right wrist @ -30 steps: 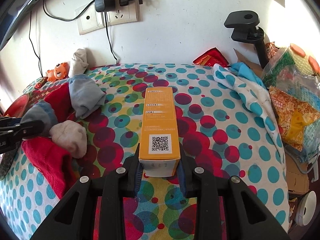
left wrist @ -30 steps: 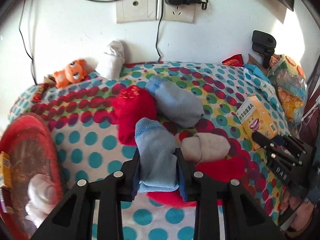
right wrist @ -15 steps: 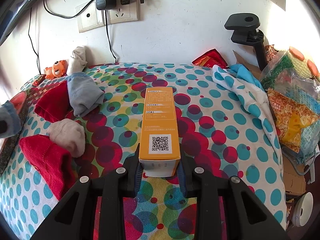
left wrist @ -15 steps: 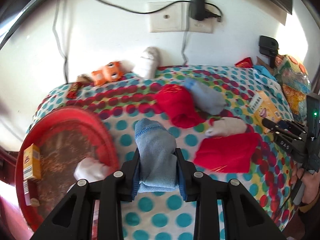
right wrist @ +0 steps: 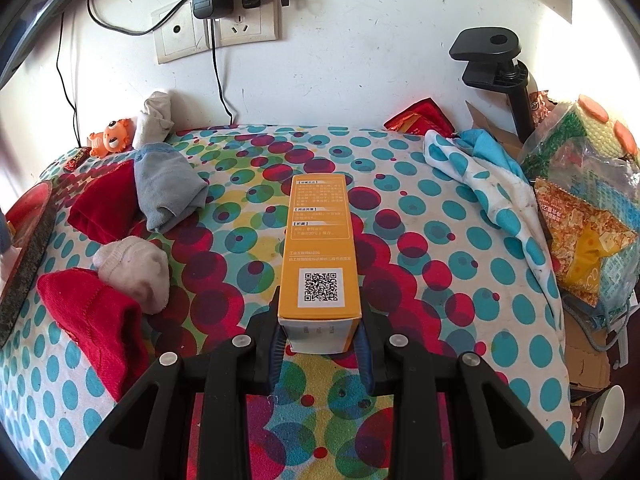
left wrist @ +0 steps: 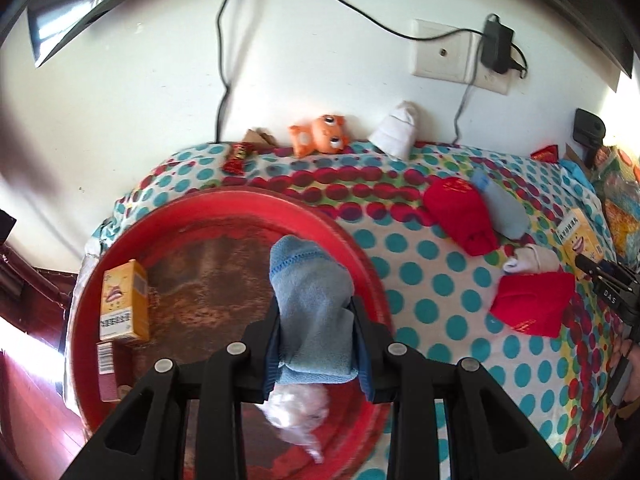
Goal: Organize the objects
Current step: 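Grasp the light-blue sock with the left gripper while the right gripper holds the orange box, then carry the light-blue sock into the red tray and open the left gripper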
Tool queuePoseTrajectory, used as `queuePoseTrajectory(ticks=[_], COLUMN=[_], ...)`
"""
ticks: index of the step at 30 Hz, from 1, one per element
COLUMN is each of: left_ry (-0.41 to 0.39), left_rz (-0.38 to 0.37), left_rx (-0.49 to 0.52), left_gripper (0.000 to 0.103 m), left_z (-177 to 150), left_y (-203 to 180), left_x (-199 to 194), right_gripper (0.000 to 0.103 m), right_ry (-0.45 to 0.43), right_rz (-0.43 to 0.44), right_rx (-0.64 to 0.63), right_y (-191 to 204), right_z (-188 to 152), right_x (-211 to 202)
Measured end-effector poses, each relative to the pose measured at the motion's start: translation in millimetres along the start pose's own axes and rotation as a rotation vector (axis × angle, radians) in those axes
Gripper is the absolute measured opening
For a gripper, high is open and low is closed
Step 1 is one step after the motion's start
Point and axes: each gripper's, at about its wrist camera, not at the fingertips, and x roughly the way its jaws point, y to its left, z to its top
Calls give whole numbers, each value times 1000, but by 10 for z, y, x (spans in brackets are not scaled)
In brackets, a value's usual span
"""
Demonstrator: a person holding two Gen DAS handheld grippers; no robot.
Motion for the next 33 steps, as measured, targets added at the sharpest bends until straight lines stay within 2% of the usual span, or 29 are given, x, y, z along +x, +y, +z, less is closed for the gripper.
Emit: queuePoseTrajectory(ticks=[7, 12, 21, 24, 33], left_ry=[-13, -16, 33, 48, 93], left_rz=[54, 63, 77, 105, 112], left_rx=[-22, -36, -106, -105, -160], left_gripper=[31, 31, 31, 31, 31], left_z=[71, 101, 174, 210, 263], left_y=[359, 564, 994, 1066, 1234], left_x=[-22, 20, 412, 551, 921], right_gripper=[28, 28, 28, 28, 28], right_ry=[4, 15, 15, 15, 19], right_rz=[5, 5, 11, 10, 33], right_rx=[6, 5, 12, 11, 29], right_y=[-9, -20, -36, -37, -68], right_z=[3, 6, 5, 4, 1], right_x=[5, 23, 20, 21, 29])
